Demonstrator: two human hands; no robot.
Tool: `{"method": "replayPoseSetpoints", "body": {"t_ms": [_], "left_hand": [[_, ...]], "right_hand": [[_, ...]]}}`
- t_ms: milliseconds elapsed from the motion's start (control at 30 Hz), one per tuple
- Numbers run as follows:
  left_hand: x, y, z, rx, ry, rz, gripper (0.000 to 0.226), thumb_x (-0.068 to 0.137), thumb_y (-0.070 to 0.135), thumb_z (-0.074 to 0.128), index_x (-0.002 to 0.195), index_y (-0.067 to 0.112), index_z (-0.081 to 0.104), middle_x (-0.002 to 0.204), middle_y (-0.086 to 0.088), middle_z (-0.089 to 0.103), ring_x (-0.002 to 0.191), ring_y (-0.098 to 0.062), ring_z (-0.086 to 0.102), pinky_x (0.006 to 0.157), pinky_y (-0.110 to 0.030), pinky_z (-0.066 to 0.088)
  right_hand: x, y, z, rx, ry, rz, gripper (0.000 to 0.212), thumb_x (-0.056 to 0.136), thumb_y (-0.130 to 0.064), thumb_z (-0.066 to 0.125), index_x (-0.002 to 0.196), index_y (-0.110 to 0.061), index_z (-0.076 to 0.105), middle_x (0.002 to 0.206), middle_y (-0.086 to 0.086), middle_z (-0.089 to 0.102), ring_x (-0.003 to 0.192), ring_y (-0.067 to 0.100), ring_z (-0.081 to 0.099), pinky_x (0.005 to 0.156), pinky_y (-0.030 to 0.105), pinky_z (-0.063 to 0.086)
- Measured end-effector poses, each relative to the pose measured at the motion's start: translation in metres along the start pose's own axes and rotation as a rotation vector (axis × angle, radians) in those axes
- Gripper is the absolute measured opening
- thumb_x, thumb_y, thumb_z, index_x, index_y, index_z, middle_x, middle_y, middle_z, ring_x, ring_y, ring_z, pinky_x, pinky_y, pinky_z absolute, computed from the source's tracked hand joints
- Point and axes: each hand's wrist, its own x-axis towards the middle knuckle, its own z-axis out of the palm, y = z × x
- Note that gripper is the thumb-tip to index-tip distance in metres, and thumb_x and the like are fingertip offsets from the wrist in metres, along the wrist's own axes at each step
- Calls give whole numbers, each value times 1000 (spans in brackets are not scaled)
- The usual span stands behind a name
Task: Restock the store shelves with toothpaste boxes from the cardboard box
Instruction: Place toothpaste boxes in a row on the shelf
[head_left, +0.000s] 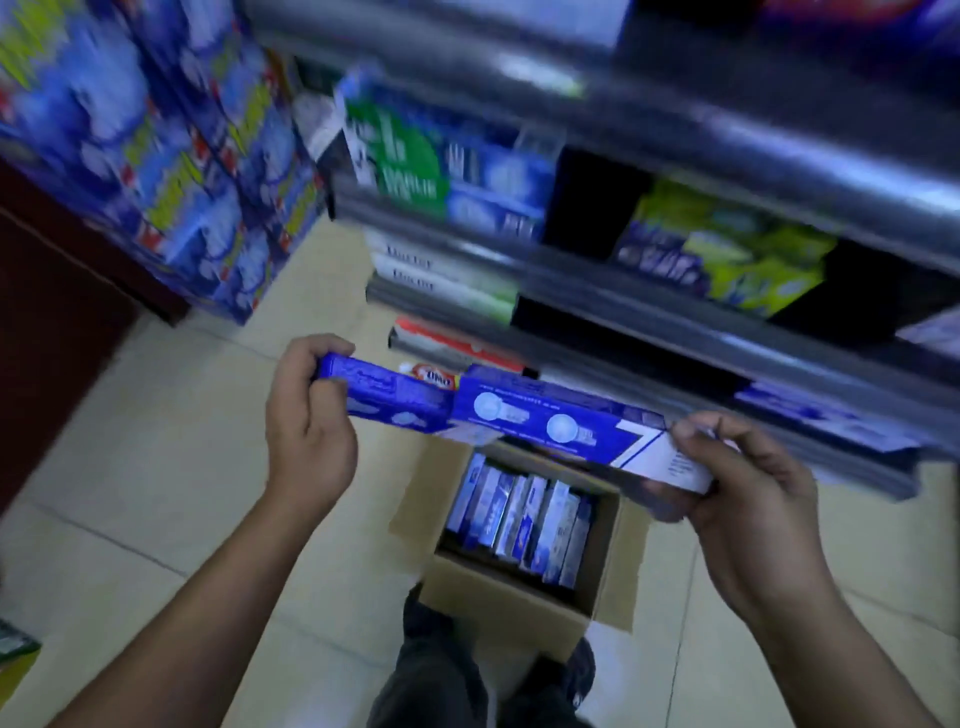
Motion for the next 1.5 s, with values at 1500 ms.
{"method": "replayPoseSetpoints", "body": {"t_ms": [1500], "left_hand": [[150,238,-104,-475,-574,-244,36,68,23,84,101,10,78,76,-5,74,52,-8,64,56,-23,48]], "right_hand": [[-78,-180,151,-68,104,-365,28,76,1,85,100,-4,72,81,8,76,74,28,75,68,31,63]]}}
